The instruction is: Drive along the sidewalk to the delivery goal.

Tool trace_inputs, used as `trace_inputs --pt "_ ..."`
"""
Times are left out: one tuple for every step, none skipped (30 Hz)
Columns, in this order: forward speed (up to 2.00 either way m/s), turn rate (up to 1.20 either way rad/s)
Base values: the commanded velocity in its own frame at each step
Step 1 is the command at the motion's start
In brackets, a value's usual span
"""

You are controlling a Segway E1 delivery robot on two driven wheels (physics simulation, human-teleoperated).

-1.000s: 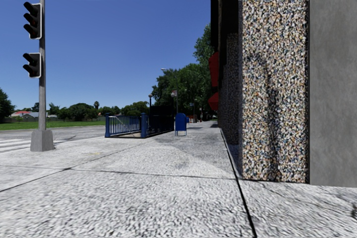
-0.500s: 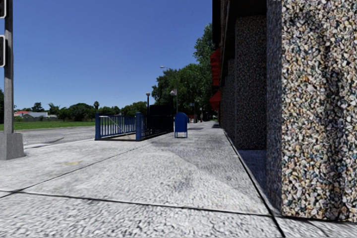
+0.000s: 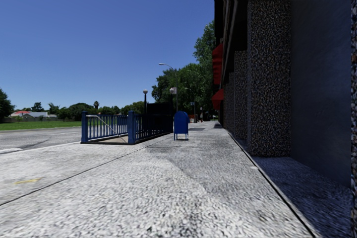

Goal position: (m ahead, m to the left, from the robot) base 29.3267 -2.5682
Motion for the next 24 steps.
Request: trace_inputs --pt "2.00 -0.16" --pt "2.00 -0.16" --pt "2.00 -0.19" --pt "2.00 -0.20" --pt "2.00 -0.24" --pt "2.00 -0.24" --pt "2.00 -0.26" --pt "2.00 -0.29" --pt "2.00 -0.31" --pt "2.00 -0.35" --pt "2.00 -0.35" --pt "2.00 -0.36" --pt "2.00 -0.37" --pt "2.00 -0.38" --pt "2.00 -0.38" --pt "2.00 -0.38" --pt "2.00 -0.38" --pt "2.00 -0.38" --pt "2.00 -0.38" --pt "2.00 -0.38" --pt "2.00 -0.38" --pt "2.00 -0.38" --pt "2.00 -0.38" --pt "2.00 -0.38"
